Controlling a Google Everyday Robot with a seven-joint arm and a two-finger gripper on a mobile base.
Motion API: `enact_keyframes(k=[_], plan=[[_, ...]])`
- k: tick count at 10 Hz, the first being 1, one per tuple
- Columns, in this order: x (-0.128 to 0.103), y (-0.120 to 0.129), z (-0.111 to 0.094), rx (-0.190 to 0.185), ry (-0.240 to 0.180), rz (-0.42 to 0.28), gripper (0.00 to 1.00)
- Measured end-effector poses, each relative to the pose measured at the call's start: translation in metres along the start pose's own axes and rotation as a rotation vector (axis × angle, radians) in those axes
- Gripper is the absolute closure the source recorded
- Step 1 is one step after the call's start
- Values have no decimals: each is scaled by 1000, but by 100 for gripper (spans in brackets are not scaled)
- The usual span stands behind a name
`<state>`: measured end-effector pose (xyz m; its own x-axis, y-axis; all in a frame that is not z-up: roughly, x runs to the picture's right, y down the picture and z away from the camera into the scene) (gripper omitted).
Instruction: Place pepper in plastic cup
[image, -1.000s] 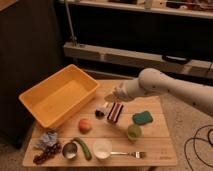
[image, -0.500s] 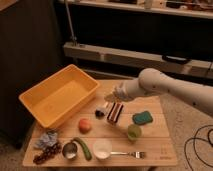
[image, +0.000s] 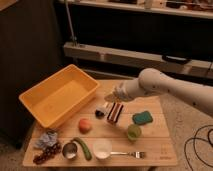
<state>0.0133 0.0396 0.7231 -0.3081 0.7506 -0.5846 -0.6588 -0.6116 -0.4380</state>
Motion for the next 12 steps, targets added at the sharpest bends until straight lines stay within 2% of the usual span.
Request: enact_keyframes(k=[10, 12], plan=[[0, 0, 0, 2, 0, -1, 96], [-2, -1, -1, 28, 6, -18, 96]])
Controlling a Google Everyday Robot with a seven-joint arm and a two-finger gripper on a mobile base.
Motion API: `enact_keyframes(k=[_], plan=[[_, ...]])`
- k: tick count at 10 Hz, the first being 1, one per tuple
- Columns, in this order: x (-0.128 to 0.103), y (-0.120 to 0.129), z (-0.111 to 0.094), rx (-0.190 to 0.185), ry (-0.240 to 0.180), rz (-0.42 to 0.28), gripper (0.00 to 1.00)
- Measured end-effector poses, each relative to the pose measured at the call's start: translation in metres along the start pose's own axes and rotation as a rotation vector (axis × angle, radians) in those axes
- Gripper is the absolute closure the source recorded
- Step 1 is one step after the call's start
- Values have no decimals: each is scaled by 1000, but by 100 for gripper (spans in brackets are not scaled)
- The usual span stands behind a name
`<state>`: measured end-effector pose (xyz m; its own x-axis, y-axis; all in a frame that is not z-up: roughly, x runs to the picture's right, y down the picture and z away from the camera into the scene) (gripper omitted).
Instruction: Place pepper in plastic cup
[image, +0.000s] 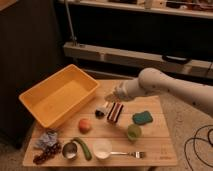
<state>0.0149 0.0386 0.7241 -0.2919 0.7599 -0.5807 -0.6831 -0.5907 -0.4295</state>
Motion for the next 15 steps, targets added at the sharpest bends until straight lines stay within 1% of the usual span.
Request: enact_keyframes(k=[1, 3, 4, 5, 6, 10, 11, 13, 14, 15], plan=[[-4, 6, -3, 37, 6, -65, 96], [-2, 19, -14, 50, 11, -190, 96], [6, 30, -19, 49, 23, -264, 96], [20, 42, -17, 47, 40, -345, 96], [27, 47, -17, 51, 36, -376, 96], [27, 46, -17, 54, 34, -381, 96], [30, 47, -19, 68, 26, -401, 96], [47, 47, -18, 124, 18, -455, 96], [60, 47, -15, 172, 16, -499, 96], [71, 43, -6, 226, 19, -544, 96]])
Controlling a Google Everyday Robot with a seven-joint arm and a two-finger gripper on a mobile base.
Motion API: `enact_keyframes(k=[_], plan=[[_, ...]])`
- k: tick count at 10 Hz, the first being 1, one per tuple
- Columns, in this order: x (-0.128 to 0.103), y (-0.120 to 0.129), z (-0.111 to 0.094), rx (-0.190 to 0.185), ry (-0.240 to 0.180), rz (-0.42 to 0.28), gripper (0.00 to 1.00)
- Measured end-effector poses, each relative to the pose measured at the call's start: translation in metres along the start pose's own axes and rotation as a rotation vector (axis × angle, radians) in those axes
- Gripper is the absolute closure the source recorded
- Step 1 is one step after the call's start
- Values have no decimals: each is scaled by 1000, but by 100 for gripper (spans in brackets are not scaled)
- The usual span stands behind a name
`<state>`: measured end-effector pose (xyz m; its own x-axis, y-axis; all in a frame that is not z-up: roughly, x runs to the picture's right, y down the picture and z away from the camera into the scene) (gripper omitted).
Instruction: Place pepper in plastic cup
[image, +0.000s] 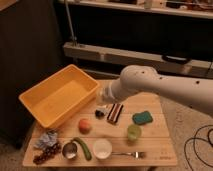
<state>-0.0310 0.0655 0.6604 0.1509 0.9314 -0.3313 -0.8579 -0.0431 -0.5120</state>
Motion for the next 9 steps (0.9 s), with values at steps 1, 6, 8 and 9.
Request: enact_keyframes(k=[1, 6, 8, 9], plan=[[6, 1, 11, 14, 16, -24, 96], [12, 29, 46, -11, 45, -128, 98], [16, 56, 55, -78, 71, -192, 87], [21, 65, 58, -110, 84, -219, 83]])
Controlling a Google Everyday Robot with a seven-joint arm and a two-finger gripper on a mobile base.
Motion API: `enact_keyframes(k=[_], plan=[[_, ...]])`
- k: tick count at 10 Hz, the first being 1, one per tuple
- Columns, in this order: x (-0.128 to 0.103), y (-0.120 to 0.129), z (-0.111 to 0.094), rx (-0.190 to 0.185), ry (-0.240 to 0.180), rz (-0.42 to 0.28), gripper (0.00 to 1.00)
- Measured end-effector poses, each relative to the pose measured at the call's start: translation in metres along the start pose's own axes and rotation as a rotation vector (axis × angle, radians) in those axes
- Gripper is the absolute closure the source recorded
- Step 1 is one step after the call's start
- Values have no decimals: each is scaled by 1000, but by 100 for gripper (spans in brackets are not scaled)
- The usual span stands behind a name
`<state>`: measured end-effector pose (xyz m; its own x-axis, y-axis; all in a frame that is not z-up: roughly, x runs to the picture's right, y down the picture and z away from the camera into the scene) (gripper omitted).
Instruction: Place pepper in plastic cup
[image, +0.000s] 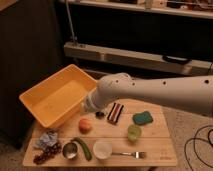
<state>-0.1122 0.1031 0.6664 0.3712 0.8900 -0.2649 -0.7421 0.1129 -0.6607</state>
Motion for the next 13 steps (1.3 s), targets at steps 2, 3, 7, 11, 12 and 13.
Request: enact_keyframes(k=[2, 3, 7, 11, 12, 13], plan=[[1, 5, 2, -14, 5, -12, 83], [1, 5, 2, -14, 4, -12, 83], [10, 13, 13, 24, 56, -70, 83], [45, 18, 59, 60, 150, -112, 83], [48, 17, 68, 60, 164, -108, 83], [50, 13, 76, 63, 178, -101, 86]])
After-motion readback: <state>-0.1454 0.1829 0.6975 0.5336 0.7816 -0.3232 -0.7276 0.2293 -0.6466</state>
